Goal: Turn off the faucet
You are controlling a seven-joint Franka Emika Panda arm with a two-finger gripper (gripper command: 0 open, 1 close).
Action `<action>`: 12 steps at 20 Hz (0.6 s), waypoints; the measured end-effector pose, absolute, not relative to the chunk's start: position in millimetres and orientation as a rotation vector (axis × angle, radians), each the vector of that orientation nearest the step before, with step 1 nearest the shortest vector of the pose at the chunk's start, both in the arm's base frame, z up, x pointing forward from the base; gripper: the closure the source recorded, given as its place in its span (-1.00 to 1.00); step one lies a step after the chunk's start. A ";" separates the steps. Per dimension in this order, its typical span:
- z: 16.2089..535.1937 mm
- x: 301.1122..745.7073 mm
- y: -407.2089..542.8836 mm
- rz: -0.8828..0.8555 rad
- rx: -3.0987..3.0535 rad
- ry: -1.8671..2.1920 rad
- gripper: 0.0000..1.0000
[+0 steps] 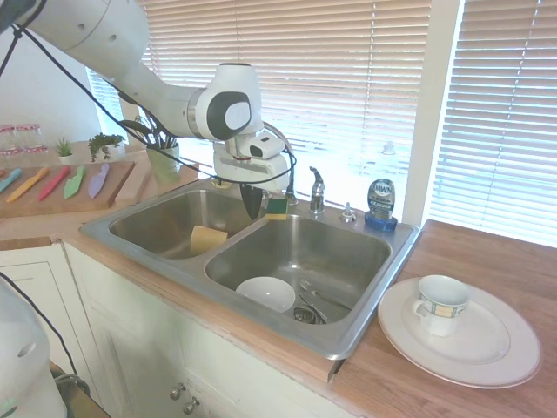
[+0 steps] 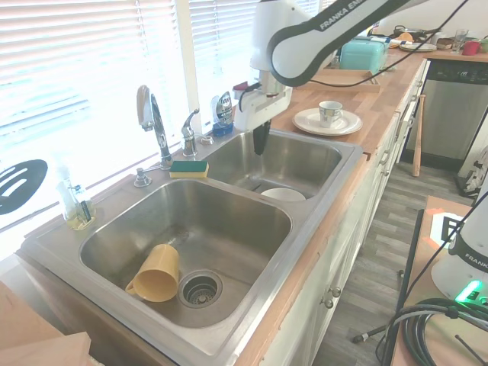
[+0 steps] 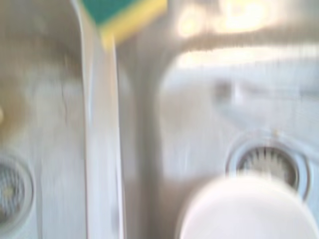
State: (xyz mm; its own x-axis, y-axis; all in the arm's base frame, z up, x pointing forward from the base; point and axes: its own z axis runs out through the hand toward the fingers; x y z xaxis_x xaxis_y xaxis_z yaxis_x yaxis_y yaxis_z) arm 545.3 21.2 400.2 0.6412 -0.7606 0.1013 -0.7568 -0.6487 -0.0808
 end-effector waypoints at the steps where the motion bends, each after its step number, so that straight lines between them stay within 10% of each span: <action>1: 403.2 557.8 21.9 -0.217 -2.816 1.317 1.00; 12: 464.2 676.7 13.2 -0.486 -2.604 1.485 1.00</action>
State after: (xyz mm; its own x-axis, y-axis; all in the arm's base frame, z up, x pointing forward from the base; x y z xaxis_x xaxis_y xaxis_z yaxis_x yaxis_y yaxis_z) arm 676.7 13.2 464.2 0.4723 -0.8529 0.2223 -0.8195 -0.5178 -0.2456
